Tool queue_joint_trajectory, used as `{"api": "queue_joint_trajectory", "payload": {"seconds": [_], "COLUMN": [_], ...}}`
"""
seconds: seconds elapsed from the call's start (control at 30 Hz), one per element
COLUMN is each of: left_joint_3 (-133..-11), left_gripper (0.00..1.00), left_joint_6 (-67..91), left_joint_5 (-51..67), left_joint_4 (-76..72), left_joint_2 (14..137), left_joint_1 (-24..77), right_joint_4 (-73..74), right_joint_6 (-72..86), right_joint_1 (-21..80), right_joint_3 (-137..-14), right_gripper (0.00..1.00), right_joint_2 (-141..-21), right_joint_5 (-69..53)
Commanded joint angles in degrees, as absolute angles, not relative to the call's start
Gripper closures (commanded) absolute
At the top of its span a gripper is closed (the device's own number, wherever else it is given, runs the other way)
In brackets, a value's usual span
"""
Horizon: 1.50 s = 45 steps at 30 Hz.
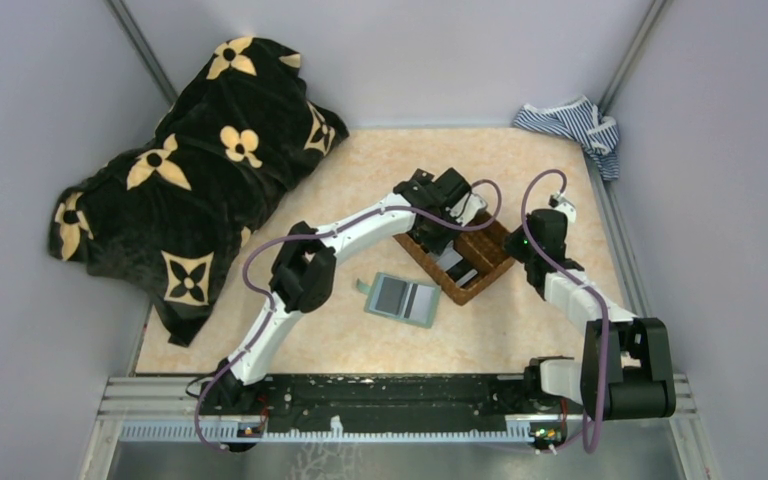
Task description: Take the credit cards out of the card holder
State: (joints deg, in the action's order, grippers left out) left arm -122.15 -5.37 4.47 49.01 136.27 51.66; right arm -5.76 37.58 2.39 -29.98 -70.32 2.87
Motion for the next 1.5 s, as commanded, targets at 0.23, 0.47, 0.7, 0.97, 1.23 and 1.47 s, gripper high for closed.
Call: {"api": "queue_joint_trajectory", "payload": {"seconds": [0.23, 0.47, 0.7, 0.97, 1.23, 1.47], "left_joint_3": [-119.8, -119.26, -119.23, -119.65, -120.75, -120.76], "left_gripper": [1.0, 0.75, 0.61, 0.62, 0.62, 0.62], "left_joint_6": [-3.25, -2.8, -2.54, -2.78, -1.84, -0.23], "left_joint_5": [0.14, -0.99, -1.53, -3.42, -6.87, -10.16], "left_joint_4": [51.86, 51.76, 51.82, 51.84, 51.92, 51.07], "left_joint_2": [134.2, 132.56, 131.91, 130.31, 129.48, 128.52], "left_joint_1": [49.33, 49.29, 49.19, 49.09, 48.76, 48.75], "right_joint_4": [-8.86, -9.12, -9.22, -9.48, -9.87, -10.37], "right_joint_6": [37.58, 37.55, 37.56, 37.59, 37.7, 37.88], "right_joint_1": [2.09, 2.11, 2.04, 2.11, 2.11, 2.08], "right_joint_3": [-29.99, -29.86, -29.7, -29.64, -29.3, -28.98], "right_gripper": [1.0, 1.0, 1.0, 1.0, 1.0, 1.0], "right_joint_2": [-70.67, -70.92, -71.09, -71.19, -71.41, -71.81], "right_joint_5": [3.0, 2.81, 2.73, 2.42, 2.04, 1.6]}}
